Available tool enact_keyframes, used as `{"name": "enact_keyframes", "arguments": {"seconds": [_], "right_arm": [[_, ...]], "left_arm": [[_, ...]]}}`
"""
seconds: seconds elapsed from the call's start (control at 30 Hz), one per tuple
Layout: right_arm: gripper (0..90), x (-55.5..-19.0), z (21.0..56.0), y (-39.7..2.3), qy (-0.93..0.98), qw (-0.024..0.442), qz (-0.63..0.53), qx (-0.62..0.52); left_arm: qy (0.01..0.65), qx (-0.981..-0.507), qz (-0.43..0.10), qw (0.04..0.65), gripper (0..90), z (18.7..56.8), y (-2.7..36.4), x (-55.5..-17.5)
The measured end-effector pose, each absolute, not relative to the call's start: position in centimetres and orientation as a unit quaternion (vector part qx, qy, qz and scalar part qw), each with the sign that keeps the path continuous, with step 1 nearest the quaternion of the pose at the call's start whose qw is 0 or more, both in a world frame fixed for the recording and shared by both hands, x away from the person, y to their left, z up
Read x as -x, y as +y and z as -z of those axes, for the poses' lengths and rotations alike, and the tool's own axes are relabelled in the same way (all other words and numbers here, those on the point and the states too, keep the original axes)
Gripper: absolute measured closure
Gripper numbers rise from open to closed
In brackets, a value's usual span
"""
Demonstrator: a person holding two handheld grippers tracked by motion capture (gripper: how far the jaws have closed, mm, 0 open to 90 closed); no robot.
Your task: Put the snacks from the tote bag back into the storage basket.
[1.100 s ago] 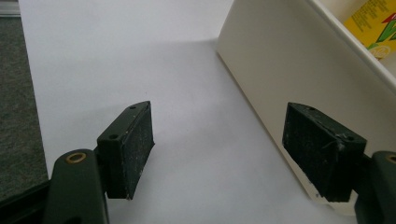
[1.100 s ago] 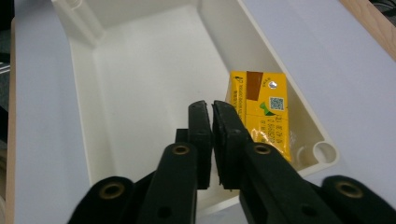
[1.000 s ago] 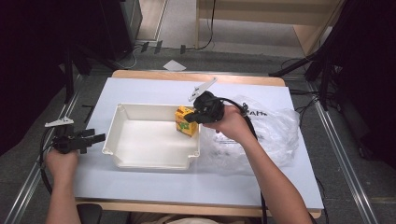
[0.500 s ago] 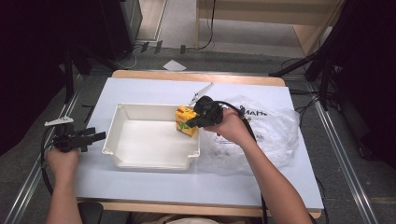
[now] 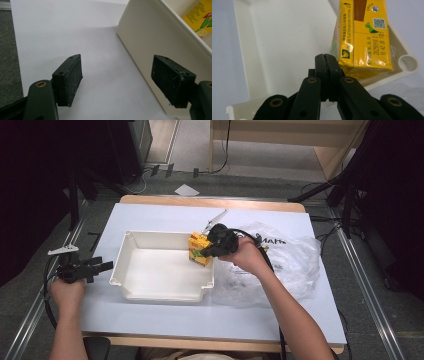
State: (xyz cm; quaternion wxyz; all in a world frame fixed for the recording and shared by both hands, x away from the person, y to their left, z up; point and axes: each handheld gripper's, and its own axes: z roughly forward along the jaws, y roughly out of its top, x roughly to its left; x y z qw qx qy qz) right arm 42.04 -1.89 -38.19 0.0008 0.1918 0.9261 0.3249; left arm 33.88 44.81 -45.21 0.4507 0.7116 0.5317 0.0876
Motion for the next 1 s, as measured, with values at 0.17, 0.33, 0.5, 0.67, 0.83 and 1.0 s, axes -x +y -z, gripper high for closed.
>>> {"name": "enact_keyframes", "arguments": {"seconds": [0.17,0.33,0.5,0.67,0.83,1.0], "right_arm": [[90.0,-42.1,38.3,-1.8,0.928,0.003,-0.318,-0.192],[90.0,-42.1,38.2,-2.0,0.93,0.008,-0.311,-0.194],[90.0,-42.3,38.0,-2.4,0.929,0.013,-0.309,-0.201],[90.0,-42.1,38.1,-2.1,0.931,0.002,-0.308,-0.198],[90.0,-41.1,38.5,-2.0,0.929,0.015,-0.306,-0.206],[90.0,-40.4,38.7,-2.5,0.921,0.021,-0.303,-0.242]], "left_arm": [[0.531,-0.711,-0.087,0.452,26.1,45.2,44.8,-33.8],[0.531,-0.712,-0.088,0.451,26.2,45.2,44.8,-33.9],[0.532,-0.711,-0.088,0.451,26.2,45.2,44.8,-33.9],[0.532,-0.712,-0.088,0.45,26.2,45.2,44.8,-33.8],[0.531,-0.711,-0.088,0.452,26.1,45.1,44.9,-33.7],[0.529,-0.709,-0.09,0.458,26.1,45.0,44.9,-33.6]]}}
